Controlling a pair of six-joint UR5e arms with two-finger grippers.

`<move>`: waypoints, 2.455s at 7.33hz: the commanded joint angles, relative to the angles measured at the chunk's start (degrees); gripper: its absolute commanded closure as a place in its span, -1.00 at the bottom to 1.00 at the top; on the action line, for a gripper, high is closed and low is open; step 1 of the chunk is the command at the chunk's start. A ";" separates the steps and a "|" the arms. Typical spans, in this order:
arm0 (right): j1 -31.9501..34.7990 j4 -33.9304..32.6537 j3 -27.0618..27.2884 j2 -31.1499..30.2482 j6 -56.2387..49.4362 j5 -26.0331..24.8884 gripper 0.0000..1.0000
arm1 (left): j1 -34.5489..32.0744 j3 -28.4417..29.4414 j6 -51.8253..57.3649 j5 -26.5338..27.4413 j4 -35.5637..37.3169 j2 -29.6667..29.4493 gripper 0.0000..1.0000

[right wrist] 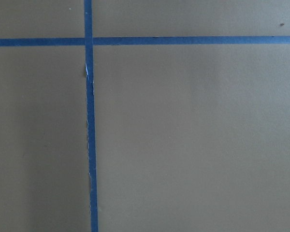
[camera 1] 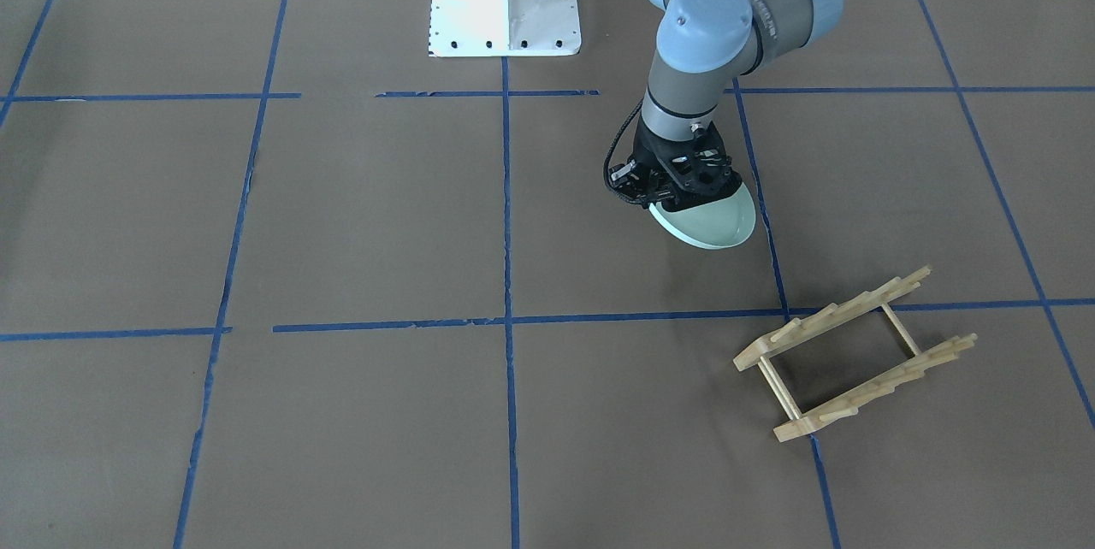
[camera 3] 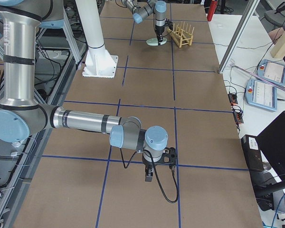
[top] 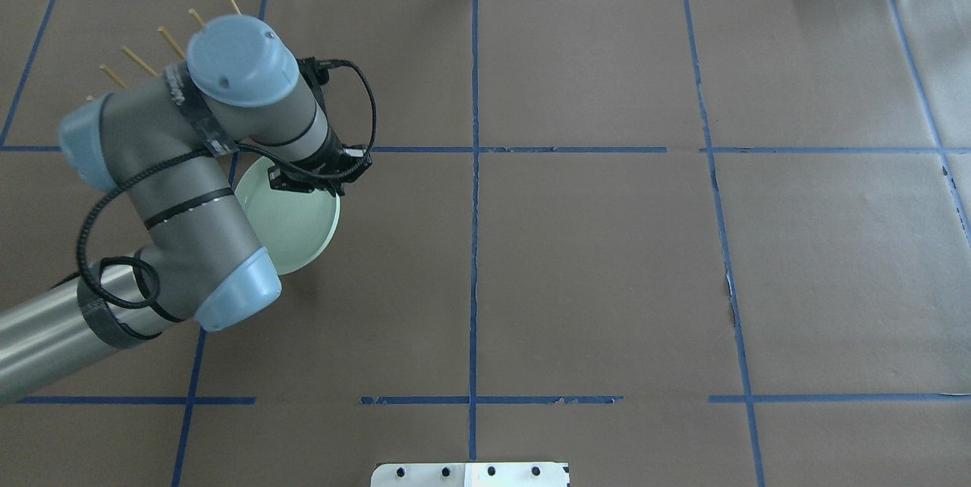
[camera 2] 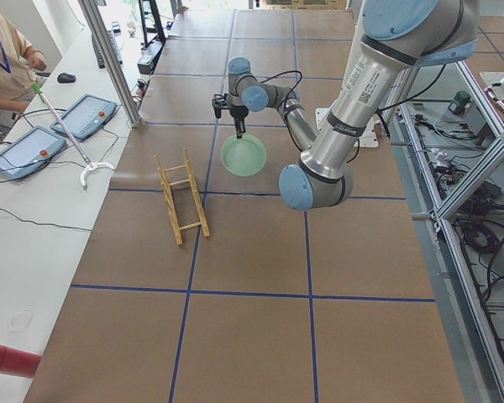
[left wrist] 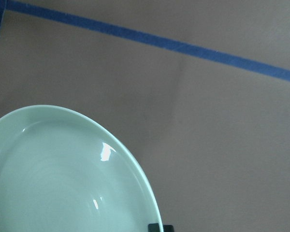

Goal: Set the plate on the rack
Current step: 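Lift the upright plate with the left gripper over the wooden rack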

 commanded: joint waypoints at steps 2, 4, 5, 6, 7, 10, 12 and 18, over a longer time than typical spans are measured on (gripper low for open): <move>0.00 0.00 0.00 0.00 0.07 0.00 -1.00 | -14.17 -4.11 -3.45 -0.56 -10.18 -2.23 1.00; 0.00 0.00 0.00 0.00 -0.02 0.00 -1.00 | -19.12 -1.06 -9.35 -1.27 -33.17 1.09 1.00; 0.00 0.00 0.00 0.00 -0.02 0.00 -1.00 | -20.10 1.31 -9.63 -1.35 -44.33 3.55 1.00; 0.00 0.00 0.00 0.00 -0.02 0.00 -1.00 | -21.67 5.60 -9.98 -1.44 -54.97 4.27 1.00; 0.00 0.09 0.00 0.00 -0.02 0.00 -1.00 | -23.43 10.34 -9.72 -2.14 -63.52 4.62 1.00; 0.00 0.00 0.00 0.00 -0.02 0.00 -1.00 | -30.04 20.92 -4.89 -16.12 -75.18 4.63 1.00; 0.00 0.09 0.00 0.00 -0.02 0.00 -1.00 | -30.04 27.16 -5.32 -16.21 -86.77 4.72 1.00; 0.00 0.09 0.00 0.00 -0.02 0.00 -1.00 | -29.51 31.48 -9.72 -16.12 -96.83 5.86 1.00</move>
